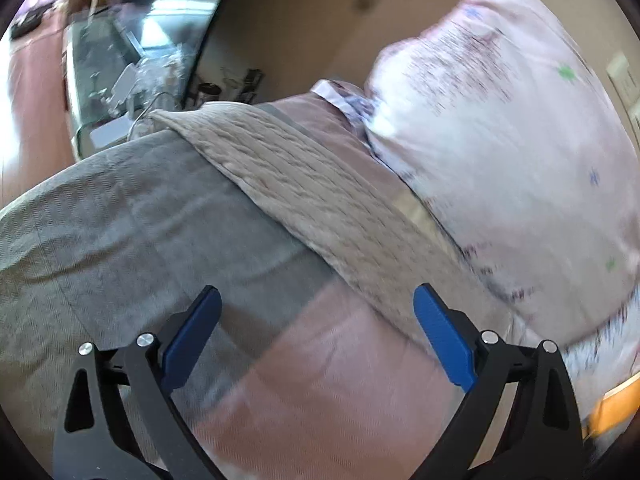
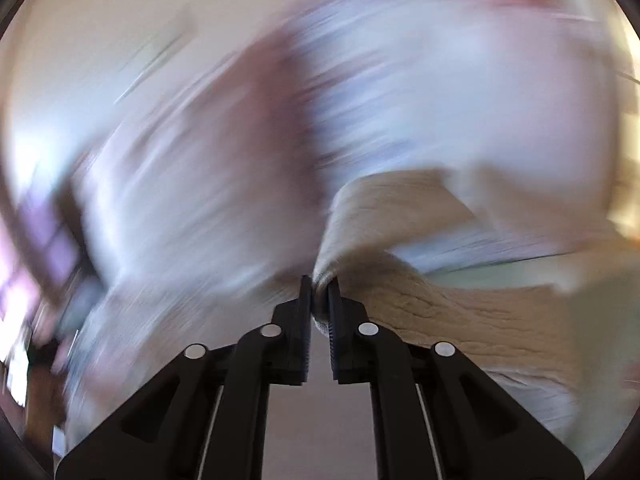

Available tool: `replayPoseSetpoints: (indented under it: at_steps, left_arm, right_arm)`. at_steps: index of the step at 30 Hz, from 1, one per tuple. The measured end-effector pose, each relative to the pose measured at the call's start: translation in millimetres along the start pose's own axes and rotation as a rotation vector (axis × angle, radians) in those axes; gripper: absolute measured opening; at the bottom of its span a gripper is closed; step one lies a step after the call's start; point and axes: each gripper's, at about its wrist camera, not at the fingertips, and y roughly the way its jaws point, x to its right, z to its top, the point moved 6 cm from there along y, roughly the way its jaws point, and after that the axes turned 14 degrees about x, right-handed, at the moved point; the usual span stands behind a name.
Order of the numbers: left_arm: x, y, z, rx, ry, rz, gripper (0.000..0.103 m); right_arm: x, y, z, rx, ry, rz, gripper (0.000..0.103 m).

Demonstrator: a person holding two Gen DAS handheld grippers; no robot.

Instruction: Fold small clothes

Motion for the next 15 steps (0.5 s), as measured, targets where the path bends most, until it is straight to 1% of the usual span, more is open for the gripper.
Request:
replayPoseSetpoints:
  at_steps: [1,2,3,4,6,7,8,11,15]
  left_arm:
    - [-3,2,3,0.001,-0.018,0.002,0.094]
    - [-5,3,8,0.008,-0.04,0.0,0.093]
    - [-7,3,10,0.008,-0.051,0.005,0.093]
    - [-8,5,13,0.006,-0.055,0.007,0.092]
    - [-11,7,18,0.005,-0.056,0.011,0.091]
    - [-13,9,19,0.004,-0.061,0.012,0.089]
    - [-15,11,21,0.004,-0.076,0.009,0.088]
    - [-20,15,28,0.008,-0.119,0.002,0.084]
    - [-27,22,35,0.003,-0.179,-0.004,0.078]
  right_arm:
    - [-21,9,-15,-0.056,-0.043,0.028,0.048]
    - [-36,12,-28,-0.077,-0.075,0.043,0.056]
    - [-47,6,-40,-0.062,-0.107,0.042,0.069]
    - [-46,1,-42,-0.049,-0.117,0.036,0.078]
    - [-33,-16,-44,-0.025,-0.114,0.0,0.084]
    - [-24,-16,-42,-0.026,-0.096,-0.023,0.085]
    - [-9,-14,-37,-0.028,-0.069,-0.044,0.086]
    - [45,-33,-35,-0.036,0.055,-0.137,0.087]
    - [94,-47,-36,-0.042,0.176,-0.213,0.087]
